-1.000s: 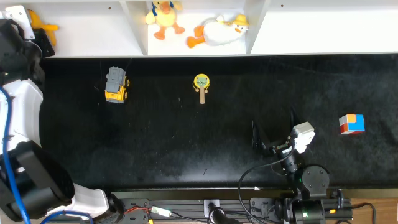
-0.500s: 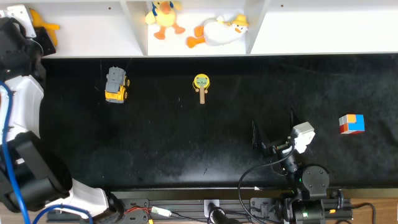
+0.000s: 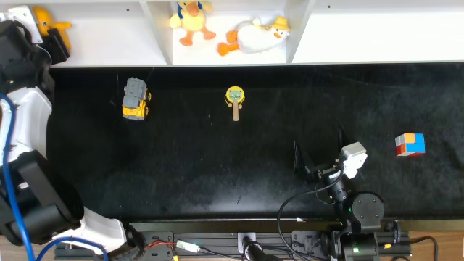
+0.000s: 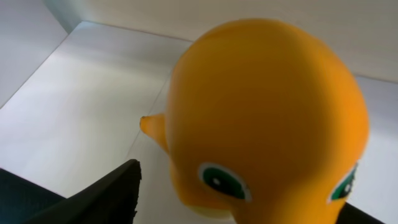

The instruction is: Store Toys

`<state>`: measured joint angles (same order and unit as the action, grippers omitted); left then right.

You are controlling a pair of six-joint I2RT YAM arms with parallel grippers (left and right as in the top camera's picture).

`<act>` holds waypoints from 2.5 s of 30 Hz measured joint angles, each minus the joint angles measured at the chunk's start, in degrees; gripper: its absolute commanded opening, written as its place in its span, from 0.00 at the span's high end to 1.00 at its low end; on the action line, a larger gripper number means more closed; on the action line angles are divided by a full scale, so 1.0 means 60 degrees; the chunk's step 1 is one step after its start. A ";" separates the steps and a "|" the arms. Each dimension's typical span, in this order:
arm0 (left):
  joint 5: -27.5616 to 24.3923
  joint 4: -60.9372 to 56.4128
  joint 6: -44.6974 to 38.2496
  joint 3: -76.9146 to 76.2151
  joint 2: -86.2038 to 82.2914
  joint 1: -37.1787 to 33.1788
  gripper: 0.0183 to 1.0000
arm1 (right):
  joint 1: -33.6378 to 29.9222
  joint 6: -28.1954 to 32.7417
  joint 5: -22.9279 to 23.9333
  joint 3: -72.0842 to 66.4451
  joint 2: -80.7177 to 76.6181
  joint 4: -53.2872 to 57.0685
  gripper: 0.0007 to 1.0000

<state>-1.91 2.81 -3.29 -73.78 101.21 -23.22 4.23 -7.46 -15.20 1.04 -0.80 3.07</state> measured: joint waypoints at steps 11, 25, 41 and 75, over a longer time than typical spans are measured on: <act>0.0040 0.0146 -0.0007 0.0000 -0.0011 0.0000 0.20 | 0.0000 -0.0004 -0.0004 0.0000 0.0000 0.0000 0.00; 0.0076 0.1555 -0.0007 0.0000 -0.1155 0.0000 0.00 | 0.0000 -0.0007 -0.0004 0.0000 0.0000 0.0000 0.00; -0.1260 0.5934 -0.0266 -0.0011 -0.4776 0.0000 0.00 | 0.0000 -0.0004 -0.0004 0.0000 0.0000 0.0004 0.00; -0.1330 0.3333 -0.0474 0.4772 -0.4477 0.2616 0.00 | 0.0000 0.0000 -0.0004 0.0000 0.0000 0.0000 0.00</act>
<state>-9.89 22.81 -6.13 -45.15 74.35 -7.53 4.23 -7.46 -15.22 1.04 -0.80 3.07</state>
